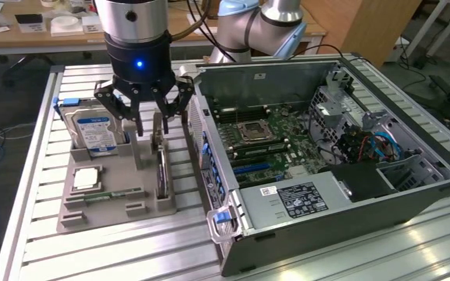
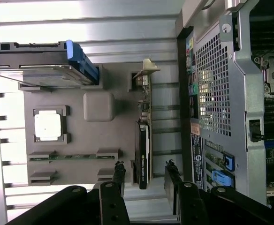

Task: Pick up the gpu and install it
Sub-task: 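Pick up the gpu and move the gpu toward the slot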

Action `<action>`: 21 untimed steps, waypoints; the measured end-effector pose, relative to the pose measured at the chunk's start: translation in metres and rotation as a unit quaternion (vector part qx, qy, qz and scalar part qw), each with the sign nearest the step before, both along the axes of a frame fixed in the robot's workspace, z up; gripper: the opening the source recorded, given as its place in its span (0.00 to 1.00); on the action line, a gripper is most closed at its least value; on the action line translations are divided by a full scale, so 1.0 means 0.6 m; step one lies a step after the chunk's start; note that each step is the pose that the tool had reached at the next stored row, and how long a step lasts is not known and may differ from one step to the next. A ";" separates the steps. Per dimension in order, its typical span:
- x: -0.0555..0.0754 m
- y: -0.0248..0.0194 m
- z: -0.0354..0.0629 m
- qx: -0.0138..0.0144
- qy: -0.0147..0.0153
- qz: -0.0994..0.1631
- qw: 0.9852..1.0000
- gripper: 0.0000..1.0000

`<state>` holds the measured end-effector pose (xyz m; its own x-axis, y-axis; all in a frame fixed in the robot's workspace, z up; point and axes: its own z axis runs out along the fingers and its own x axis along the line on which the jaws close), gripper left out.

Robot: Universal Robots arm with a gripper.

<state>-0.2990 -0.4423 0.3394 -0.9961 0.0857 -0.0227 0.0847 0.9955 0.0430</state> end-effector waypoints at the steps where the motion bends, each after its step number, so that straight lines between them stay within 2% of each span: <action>1: 0.000 0.0000 0.000 0.000 0.000 0.000 1.000 0.47; 9: 0.000 0.0000 -0.011 0.000 0.000 0.000 1.000 0.47; 21: 0.000 0.0000 -0.012 0.000 0.000 0.000 1.000 0.47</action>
<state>-0.2991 -0.4423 0.3320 -0.9961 0.0858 -0.0228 0.0847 0.9955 0.0431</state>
